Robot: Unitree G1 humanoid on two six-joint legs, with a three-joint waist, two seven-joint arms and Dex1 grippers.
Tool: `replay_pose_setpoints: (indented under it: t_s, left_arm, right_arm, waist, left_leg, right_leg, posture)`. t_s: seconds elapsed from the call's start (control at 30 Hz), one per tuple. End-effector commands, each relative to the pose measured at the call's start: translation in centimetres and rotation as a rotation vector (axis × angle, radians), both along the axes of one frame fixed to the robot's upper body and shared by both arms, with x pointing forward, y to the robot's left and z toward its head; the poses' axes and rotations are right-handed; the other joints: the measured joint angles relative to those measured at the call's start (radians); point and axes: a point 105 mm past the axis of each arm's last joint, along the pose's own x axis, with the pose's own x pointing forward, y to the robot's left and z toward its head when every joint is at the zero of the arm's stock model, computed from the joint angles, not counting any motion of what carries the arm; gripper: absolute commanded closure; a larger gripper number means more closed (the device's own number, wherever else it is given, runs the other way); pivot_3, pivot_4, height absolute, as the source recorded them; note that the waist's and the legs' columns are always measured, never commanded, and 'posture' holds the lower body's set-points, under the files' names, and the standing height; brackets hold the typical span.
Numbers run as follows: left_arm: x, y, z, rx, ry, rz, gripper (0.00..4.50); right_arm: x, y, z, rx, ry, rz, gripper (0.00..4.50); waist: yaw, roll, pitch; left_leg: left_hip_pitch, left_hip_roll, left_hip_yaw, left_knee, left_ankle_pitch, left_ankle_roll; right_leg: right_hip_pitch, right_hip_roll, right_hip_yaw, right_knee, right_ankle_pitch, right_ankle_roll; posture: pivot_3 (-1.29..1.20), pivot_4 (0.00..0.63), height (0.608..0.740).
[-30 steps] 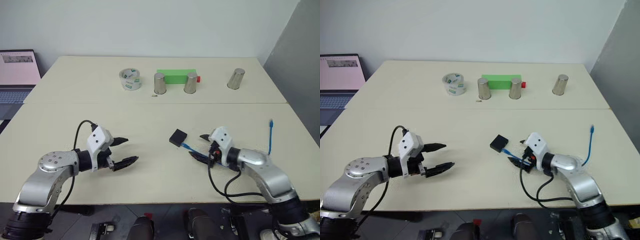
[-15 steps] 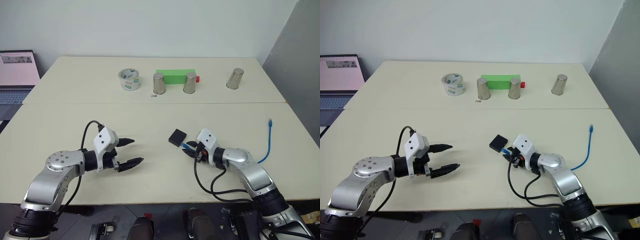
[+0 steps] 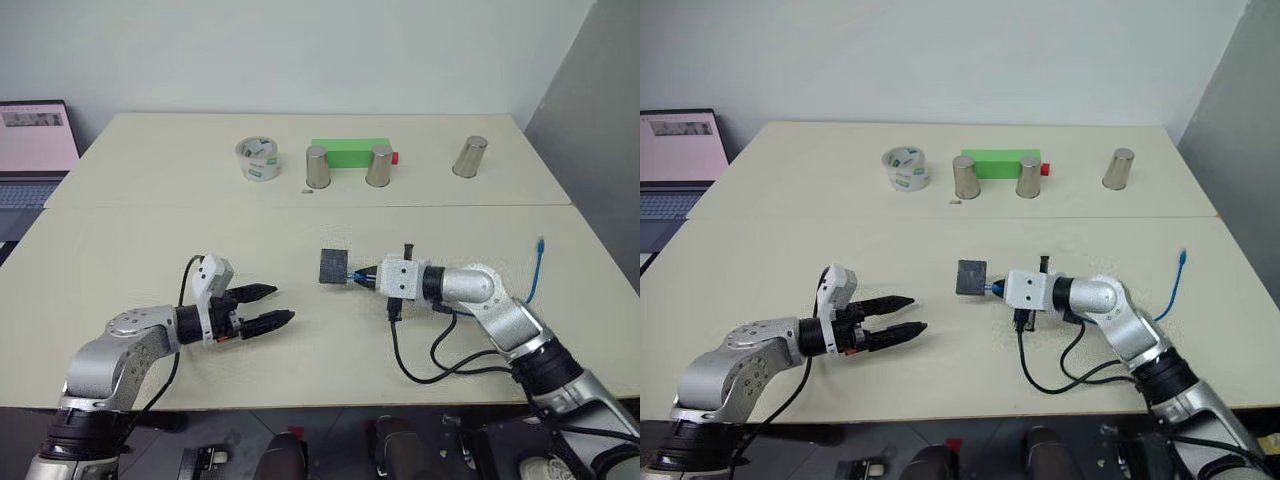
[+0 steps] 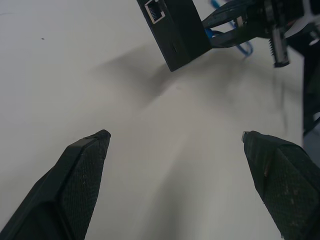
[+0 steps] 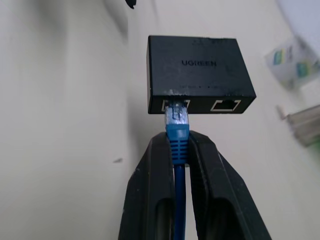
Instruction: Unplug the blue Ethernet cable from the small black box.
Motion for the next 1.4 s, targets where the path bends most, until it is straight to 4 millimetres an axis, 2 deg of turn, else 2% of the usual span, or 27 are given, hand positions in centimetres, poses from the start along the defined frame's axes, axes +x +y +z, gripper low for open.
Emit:
replay_pose_setpoints:
  t_s: [0.03,0.37,0.47,0.77,0.93,1.0,1.07,1.17,1.3,1.4]
  left_arm:
    - [0.2,-1.0,2.3,-0.101,-0.027,-0.013,0.00]
    - [0.1,-3.1,2.9,-0.185,-0.028,-0.042,0.00]
    - [0.3,-3.4,2.7,-0.182,-0.040,-0.040,0.51]
    - [0.4,-3.9,2.2,-0.187,-0.025,-0.050,2.58]
    - [0.7,-3.7,2.0,-0.179,-0.027,-0.041,3.58]
    - [0.7,-3.7,1.9,-0.173,-0.028,-0.042,3.71]
    - [0.7,-3.6,1.8,-0.166,-0.025,-0.046,3.71]
    - [0.6,-3.6,1.8,-0.160,-0.020,-0.059,3.71]
    - [0.7,-3.5,1.4,-0.052,-0.095,-0.100,3.71]
    - [0.4,-4.0,1.0,0.051,-0.180,-0.183,3.71]
  right_arm:
    - [-1.1,1.1,0.9,-0.024,-0.149,0.154,4.37]
    - [-2.1,3.0,2.0,0.037,-0.179,0.237,4.37]
    - [-2.2,3.4,2.3,0.052,-0.179,0.245,4.37]
    - [-2.3,4.0,2.7,0.056,-0.229,0.261,4.37]
    - [-2.6,4.0,2.2,-0.001,-0.276,0.301,4.37]
    - [-2.7,3.9,1.8,-0.024,-0.277,0.315,4.37]
    - [-2.7,3.7,1.8,-0.028,-0.274,0.325,3.66]
    - [-2.7,3.4,2.0,-0.032,-0.269,0.320,3.04]
    - [-3.5,2.5,2.6,0.004,-0.097,0.296,2.20]
    - [-4.3,1.9,3.4,0.106,0.131,0.238,2.13]
  waist:
    - [0.001,0.000,0.000]
    - [0.002,0.000,0.000]
    - [0.002,0.000,0.000]
    - [0.004,0.000,0.000]
    - [0.004,0.000,0.000]
    - [0.004,0.000,0.000]
    - [0.004,0.000,0.000]
    - [0.003,0.000,0.000]
    - [0.004,0.000,0.000]
    - [0.008,0.000,0.000]
  left_leg:
    - [0.000,0.000,0.000,0.000,0.000,0.000]
    - [0.001,0.000,-0.001,0.000,0.000,0.000]
    - [0.001,0.000,-0.001,0.001,0.000,0.000]
    - [0.001,0.000,-0.001,0.001,0.000,-0.001]
    - [0.001,0.000,-0.001,0.001,0.000,-0.001]
    - [0.001,0.000,-0.001,0.001,0.000,-0.001]
    - [0.001,0.000,-0.001,0.001,0.000,-0.001]
    - [0.001,0.000,-0.001,0.001,0.000,0.000]
    - [0.001,-0.001,-0.001,0.001,0.000,-0.001]
    - [0.001,0.000,-0.002,0.000,0.000,0.000]
  right_leg:
    - [0.000,0.000,0.000,0.000,0.000,0.000]
    - [0.001,0.000,0.000,0.002,0.001,-0.001]
    - [0.001,0.000,0.000,0.002,0.000,-0.001]
    - [0.001,0.000,0.000,0.001,0.001,-0.002]
    - [0.001,0.000,0.000,0.001,0.001,-0.002]
    - [0.001,0.000,0.000,0.001,0.001,-0.002]
    - [0.001,0.000,0.000,0.001,0.001,-0.002]
    - [0.001,0.000,0.000,0.001,0.002,-0.004]
    - [0.002,0.000,0.000,0.001,0.002,-0.004]
    - [0.002,-0.001,0.000,0.001,0.003,-0.005]
  posture:
    - [0.00,0.150,0.740]
    - [0.00,0.150,0.740]
    - [0.00,0.150,0.740]
    - [0.00,0.150,0.740]
    - [0.00,0.150,0.740]
    - [0.00,0.150,0.740]
    - [0.00,0.150,0.740]
    - [0.00,0.150,0.740]
    - [0.00,0.150,0.740]
    - [0.00,0.150,0.740]
